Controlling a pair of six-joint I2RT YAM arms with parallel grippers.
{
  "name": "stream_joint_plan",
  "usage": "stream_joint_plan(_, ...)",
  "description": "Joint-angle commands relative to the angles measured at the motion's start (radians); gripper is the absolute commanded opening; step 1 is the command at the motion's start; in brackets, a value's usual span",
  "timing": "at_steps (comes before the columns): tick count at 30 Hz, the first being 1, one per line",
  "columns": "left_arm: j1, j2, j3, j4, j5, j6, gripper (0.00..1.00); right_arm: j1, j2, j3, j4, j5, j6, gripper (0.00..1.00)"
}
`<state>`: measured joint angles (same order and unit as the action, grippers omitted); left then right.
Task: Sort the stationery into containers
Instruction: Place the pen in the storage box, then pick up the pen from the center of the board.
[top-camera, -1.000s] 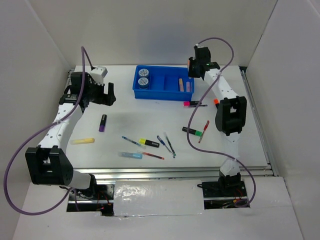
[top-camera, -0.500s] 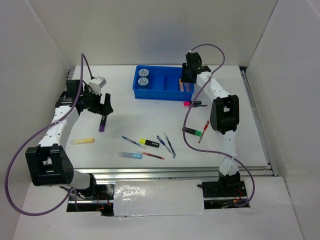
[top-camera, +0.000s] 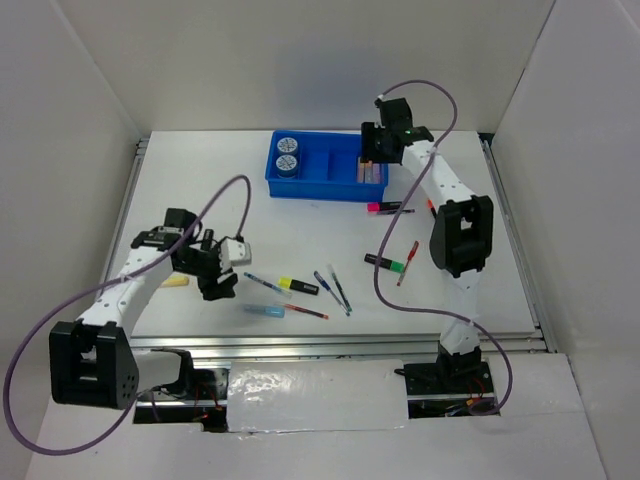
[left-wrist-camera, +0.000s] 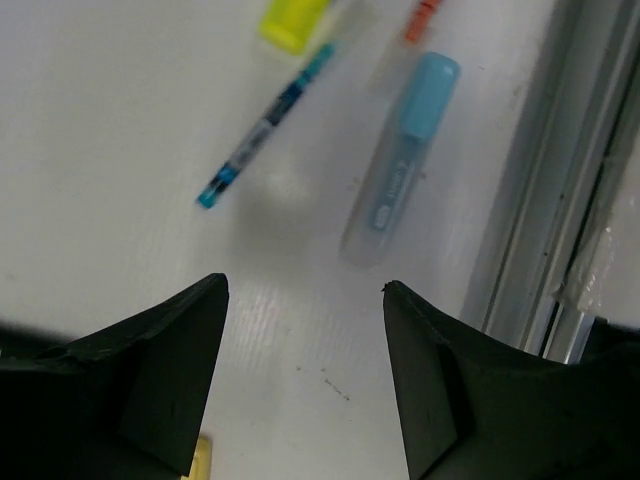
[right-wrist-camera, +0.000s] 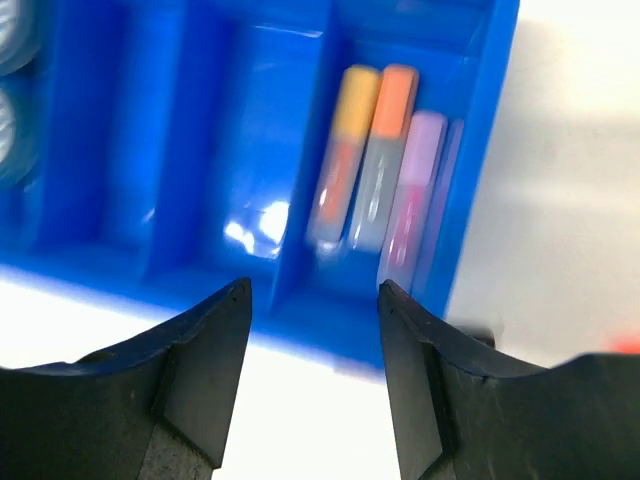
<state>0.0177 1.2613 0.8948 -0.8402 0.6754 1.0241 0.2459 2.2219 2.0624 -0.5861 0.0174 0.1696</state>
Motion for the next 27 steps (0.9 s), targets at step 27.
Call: stream_joint_plan(27, -0.547, 0.069, -0.174, 0.263, -0.180, 0.019, 0.61, -0.238, -0.679, -0.584, -0.109, -0.445, -0.010, 0.58)
